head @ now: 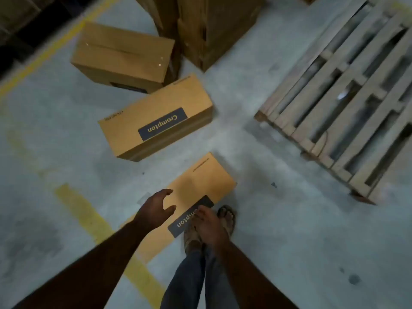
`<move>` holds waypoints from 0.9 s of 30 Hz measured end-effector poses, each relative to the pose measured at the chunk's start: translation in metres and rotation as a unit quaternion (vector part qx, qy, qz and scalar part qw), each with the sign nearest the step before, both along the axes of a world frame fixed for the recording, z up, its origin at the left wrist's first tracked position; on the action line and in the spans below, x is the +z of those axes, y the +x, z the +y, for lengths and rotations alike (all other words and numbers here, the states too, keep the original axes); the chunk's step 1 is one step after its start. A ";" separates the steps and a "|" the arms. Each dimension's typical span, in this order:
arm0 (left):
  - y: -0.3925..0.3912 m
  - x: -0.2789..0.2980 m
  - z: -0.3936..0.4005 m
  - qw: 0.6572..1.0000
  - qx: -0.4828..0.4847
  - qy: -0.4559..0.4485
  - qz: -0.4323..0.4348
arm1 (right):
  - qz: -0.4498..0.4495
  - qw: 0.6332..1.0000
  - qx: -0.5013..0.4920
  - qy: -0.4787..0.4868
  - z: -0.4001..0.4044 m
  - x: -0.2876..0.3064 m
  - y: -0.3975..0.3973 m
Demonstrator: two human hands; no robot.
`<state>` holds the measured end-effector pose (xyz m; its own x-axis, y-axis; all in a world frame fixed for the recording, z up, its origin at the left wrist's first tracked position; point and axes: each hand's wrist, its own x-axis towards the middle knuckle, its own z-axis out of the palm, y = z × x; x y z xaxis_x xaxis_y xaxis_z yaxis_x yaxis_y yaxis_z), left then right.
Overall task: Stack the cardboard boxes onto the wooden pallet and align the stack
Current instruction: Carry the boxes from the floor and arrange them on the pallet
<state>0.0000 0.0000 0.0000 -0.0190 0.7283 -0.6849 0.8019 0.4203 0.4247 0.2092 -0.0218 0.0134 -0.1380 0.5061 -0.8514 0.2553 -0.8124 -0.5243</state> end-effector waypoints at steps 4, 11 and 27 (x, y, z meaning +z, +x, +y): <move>-0.015 -0.098 0.004 0.995 0.040 -0.091 0.021 | -0.024 0.991 -0.043 -0.127 0.000 -0.094 -0.027; -0.026 -0.208 0.015 0.982 -0.007 -0.146 0.123 | -0.089 0.899 -0.319 -0.286 0.001 -0.188 -0.062; 0.015 -0.098 0.040 0.994 -0.041 -0.034 0.095 | 0.003 0.918 -0.379 -0.114 -0.006 -0.105 -0.008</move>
